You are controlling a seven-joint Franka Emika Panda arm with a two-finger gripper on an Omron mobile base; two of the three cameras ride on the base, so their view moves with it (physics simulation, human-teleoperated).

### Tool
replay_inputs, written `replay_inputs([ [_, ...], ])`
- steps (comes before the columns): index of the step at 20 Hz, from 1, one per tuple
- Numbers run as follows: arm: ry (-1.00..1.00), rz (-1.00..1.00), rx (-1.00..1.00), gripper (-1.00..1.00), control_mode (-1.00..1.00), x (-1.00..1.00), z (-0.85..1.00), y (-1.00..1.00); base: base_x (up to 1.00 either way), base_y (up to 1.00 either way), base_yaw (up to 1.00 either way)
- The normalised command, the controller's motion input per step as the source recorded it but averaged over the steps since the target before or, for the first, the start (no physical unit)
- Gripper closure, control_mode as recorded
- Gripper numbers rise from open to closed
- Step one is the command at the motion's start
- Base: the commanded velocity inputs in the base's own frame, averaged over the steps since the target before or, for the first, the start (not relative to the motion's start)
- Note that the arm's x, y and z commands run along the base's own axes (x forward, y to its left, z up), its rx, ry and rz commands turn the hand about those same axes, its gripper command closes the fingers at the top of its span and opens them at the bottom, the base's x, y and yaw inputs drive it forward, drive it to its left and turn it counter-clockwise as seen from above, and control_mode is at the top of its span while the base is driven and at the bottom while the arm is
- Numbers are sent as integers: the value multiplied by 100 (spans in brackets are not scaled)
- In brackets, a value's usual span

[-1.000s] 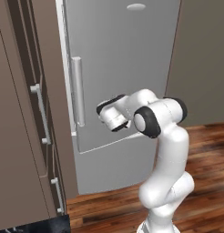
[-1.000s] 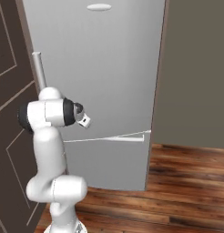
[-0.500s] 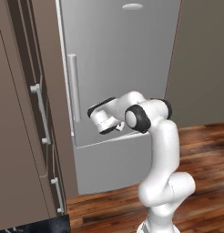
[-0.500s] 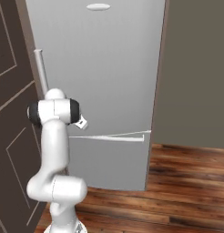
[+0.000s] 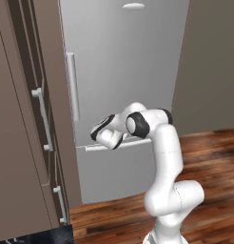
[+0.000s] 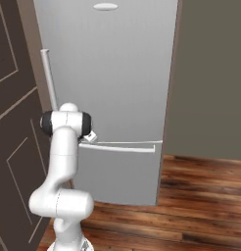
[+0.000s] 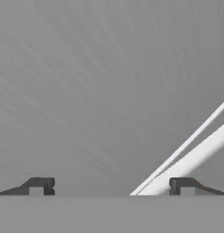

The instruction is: Place the squash in the correct fridge rack based on whether it is a fruit or vegetable. Finally, close the fridge door.

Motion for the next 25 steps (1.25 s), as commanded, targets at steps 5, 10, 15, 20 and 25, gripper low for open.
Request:
replay_inputs([
  [5, 0, -15, 0, -100, -100, 69, 0, 0, 0, 0, 0],
  [10, 0, -16, 0, -100, -100, 75, 0, 1, 0, 0, 0],
  [15, 0, -13, 0, -100, -100, 89, 12, 16, 0, 0, 0],
  [20, 0, -13, 0, -100, -100, 100, 25, 17, 0, 0, 0],
  [25, 9, -14, 0, -100, -100, 72, 62, 1, 0, 0, 0],
])
